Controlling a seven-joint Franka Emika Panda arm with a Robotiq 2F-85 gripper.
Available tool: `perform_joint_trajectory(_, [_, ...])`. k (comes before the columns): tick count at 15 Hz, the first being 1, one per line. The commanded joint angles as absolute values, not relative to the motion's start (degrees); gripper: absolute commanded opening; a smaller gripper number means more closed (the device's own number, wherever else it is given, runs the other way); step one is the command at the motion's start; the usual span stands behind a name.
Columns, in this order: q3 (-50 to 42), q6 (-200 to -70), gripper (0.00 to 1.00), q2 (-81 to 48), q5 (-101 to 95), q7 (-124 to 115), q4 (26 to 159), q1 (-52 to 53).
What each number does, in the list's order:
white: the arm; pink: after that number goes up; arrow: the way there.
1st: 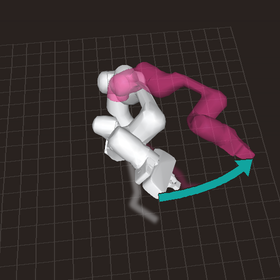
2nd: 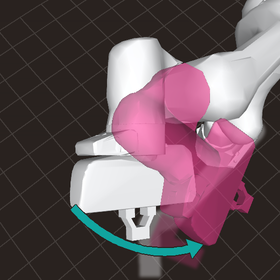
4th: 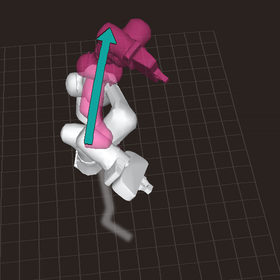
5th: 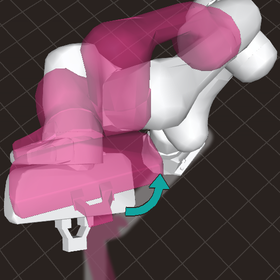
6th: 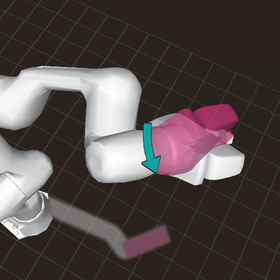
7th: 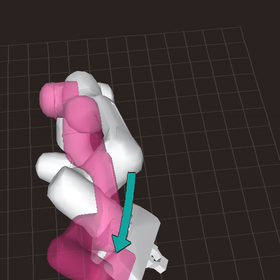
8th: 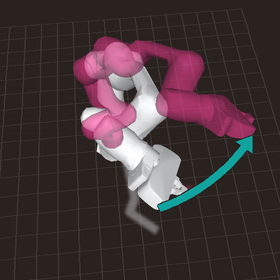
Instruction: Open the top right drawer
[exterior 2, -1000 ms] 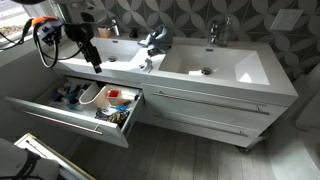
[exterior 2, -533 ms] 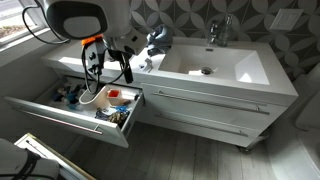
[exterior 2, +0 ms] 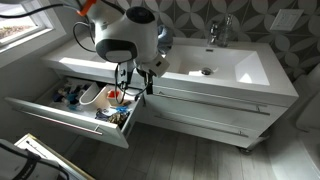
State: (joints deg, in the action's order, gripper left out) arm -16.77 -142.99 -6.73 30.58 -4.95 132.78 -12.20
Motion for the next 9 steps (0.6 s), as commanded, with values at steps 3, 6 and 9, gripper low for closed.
perform_joint_trajectory(3, [-15.1, -143.2, 1.0, -11.6, 31.1, -4.6, 130.5, -15.3])
perform_joint_trajectory(6, [-14.7, -143.2, 1.0, -10.8, 31.2, -4.7, 130.5, -15.1])
perform_joint_trajectory(9, [-14.4, -144.0, 1.0, -11.6, 32.8, -3.0, 129.7, -15.6])
